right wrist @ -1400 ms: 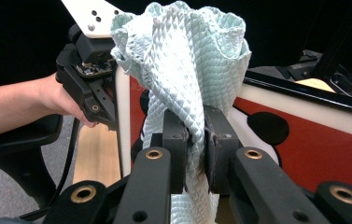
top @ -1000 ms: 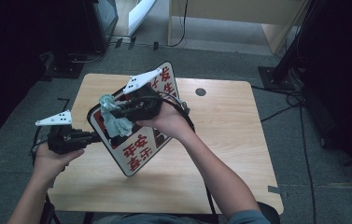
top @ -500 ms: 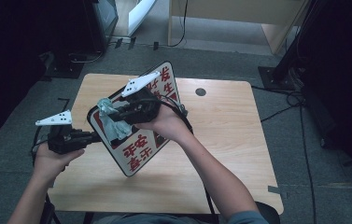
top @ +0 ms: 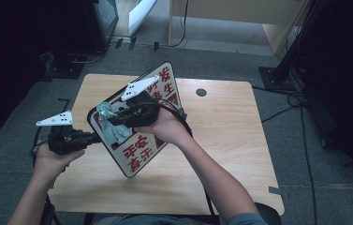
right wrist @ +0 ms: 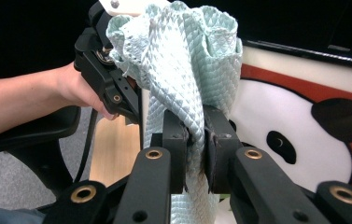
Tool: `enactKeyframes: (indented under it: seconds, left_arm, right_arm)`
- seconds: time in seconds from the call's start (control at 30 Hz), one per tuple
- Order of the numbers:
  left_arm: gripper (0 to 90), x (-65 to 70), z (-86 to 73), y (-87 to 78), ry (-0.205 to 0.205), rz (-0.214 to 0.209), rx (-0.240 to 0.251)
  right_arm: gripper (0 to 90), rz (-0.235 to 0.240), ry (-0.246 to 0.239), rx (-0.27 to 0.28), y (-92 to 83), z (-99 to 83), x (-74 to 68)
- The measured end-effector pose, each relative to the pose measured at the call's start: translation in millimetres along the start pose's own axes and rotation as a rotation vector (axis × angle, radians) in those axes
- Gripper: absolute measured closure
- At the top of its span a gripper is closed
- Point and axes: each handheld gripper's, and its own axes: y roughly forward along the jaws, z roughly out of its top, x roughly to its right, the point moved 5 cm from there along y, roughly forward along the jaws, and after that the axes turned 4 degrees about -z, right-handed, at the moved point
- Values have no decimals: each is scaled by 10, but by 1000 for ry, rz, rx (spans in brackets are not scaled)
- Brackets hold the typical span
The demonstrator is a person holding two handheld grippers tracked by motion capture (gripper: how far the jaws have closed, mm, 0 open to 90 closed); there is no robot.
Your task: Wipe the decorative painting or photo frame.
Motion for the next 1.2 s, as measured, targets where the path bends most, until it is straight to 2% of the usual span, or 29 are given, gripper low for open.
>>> enactKeyframes:
  seconds: [1.2]
  left_arm:
    - [873,11,5,7,6,2,-1]
  right_arm:
    - [812,31,6,-17,94,-137,-64]
